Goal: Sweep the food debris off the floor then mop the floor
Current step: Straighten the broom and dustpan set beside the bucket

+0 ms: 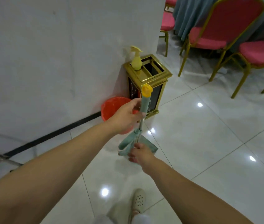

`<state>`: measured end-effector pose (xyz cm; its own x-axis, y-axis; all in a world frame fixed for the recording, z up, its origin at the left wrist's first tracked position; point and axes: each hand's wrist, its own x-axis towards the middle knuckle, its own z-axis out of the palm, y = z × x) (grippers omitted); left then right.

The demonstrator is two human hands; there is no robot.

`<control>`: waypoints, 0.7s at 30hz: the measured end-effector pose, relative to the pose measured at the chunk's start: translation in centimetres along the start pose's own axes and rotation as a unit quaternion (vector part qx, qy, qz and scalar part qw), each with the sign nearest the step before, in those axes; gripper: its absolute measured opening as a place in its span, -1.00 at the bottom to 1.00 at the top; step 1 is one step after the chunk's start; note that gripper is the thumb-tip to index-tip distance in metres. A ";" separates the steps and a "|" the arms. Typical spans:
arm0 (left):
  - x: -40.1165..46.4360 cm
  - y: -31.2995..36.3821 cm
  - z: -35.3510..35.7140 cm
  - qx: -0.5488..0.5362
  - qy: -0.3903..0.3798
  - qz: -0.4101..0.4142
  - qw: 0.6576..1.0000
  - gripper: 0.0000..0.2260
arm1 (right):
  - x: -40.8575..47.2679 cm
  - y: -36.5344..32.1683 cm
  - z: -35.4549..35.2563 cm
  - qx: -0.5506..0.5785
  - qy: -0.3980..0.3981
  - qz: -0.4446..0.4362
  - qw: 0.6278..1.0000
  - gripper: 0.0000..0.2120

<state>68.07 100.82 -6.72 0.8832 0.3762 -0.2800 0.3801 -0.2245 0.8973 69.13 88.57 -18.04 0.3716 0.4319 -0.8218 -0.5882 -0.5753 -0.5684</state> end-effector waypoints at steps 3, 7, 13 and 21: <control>0.5 0.4 -0.3 0.001 -0.006 0.001 1.000 -0.71 | 0.5 -0.4 0.3 0.093 -0.023 0.030 0.995 -0.56; 0.4 0.2 -0.6 0.038 0.006 0.012 0.999 -0.77 | 0.5 -0.8 0.5 0.139 -0.060 0.049 0.987 -0.65; -0.3 -0.2 -0.8 0.052 0.025 0.029 0.998 -0.78 | 0.2 -0.2 -0.3 0.108 -0.058 0.059 0.991 -0.62; -1.7 -0.7 -3.1 0.060 0.140 0.025 0.988 -0.80 | -1.5 -1.0 -1.7 -0.052 -0.077 0.009 0.996 -0.58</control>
<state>65.47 103.14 -5.77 0.7973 0.5926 -0.1152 0.3820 -0.3475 0.8564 70.41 87.36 -16.29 0.2421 0.5184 -0.8202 -0.5127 -0.6493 -0.5617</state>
